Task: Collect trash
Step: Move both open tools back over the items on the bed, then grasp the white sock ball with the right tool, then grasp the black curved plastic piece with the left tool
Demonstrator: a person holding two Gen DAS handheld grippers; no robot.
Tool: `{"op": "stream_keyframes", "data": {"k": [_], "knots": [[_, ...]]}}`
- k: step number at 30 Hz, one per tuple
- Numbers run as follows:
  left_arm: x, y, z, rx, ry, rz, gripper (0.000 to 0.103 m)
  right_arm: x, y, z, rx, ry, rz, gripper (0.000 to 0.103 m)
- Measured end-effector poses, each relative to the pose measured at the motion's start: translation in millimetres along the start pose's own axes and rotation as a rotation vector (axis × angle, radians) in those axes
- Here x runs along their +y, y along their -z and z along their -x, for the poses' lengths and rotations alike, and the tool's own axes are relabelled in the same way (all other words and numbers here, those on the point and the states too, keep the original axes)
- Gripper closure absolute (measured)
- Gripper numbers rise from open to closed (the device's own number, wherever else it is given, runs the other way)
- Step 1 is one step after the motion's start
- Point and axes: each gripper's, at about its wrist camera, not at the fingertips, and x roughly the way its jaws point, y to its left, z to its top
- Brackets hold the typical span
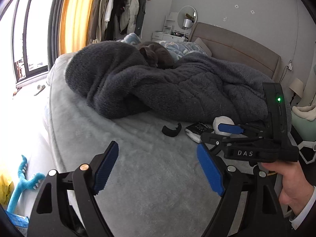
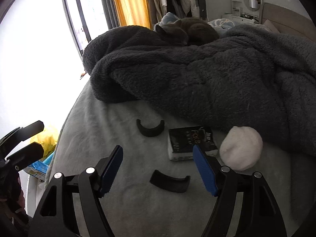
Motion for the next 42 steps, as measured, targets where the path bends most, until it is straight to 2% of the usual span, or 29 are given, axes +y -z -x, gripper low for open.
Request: {"op": "stream_keyframes", "data": {"k": [5,9,18,23,32,42], "knots": [[-12,-3,-21,0.026,0.040,0.007,0.019,-23,-1,0,-0.005,0.039,0.011,0.029],[-25,-3,-36,0.049,0.056,-0.028,0.019,-43,0,-1,-0.010,0.080,0.013,0.029],[-60,10,-64,0.113,0.130,-0.098,0.019,-82,6,-4,0.007,0.108,-0.040,0.029],[-75,13,-77,0.136,0.163,-0.104,0.019,-95,8,-8,0.020,0.119,-0.057,0.029],[-93,21,-98,0.178,0.176,-0.112,0.019,-120,11,-14,0.038,0.158,-0.098,0.029],[-100,23,-119,0.218,0.180,-0.082,0.019,-145,17,-17,0.073,0.218,-0.129,0.060]]}}
